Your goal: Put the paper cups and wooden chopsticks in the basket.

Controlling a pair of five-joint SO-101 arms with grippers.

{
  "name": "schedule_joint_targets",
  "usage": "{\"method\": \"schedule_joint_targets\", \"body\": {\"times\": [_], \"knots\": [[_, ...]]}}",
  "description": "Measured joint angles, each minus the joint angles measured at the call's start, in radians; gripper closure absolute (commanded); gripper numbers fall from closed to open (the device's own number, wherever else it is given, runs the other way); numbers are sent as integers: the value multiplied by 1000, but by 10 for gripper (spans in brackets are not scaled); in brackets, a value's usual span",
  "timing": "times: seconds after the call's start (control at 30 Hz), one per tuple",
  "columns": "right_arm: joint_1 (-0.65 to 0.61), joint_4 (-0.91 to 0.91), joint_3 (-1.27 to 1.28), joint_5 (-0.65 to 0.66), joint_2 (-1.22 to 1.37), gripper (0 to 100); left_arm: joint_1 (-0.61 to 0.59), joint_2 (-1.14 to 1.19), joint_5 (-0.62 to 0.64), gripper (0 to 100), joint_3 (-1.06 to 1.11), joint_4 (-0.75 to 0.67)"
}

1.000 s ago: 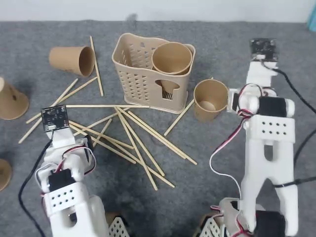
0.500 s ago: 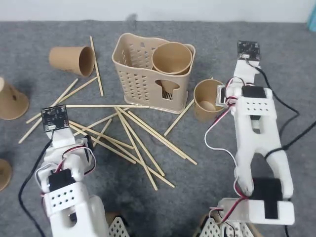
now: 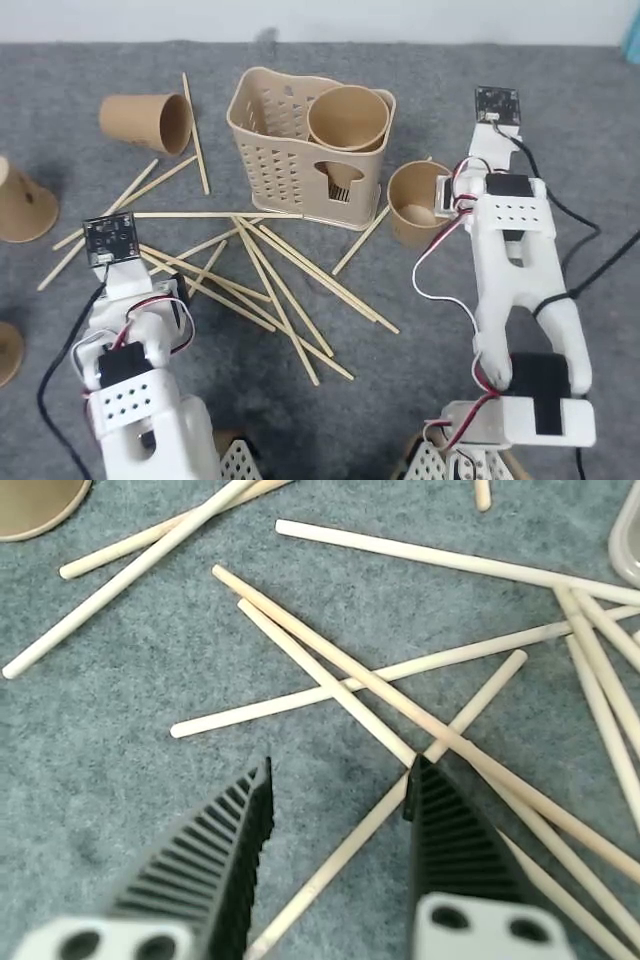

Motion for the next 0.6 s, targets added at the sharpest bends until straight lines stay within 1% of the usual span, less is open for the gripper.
{"method": "schedule_joint_targets", "body": {"times": [0.1, 0.2, 0.47, 0.6], "knots": [[15, 6, -5, 0, 2, 991, 0, 0, 0, 794, 0, 0], [52, 78, -69, 0, 2, 991, 0, 0, 0, 794, 0, 0], [153, 368, -394, 0, 2, 991, 0, 0, 0, 794, 0, 0], [163, 505, -585, 0, 2, 991, 0, 0, 0, 794, 0, 0]]}}
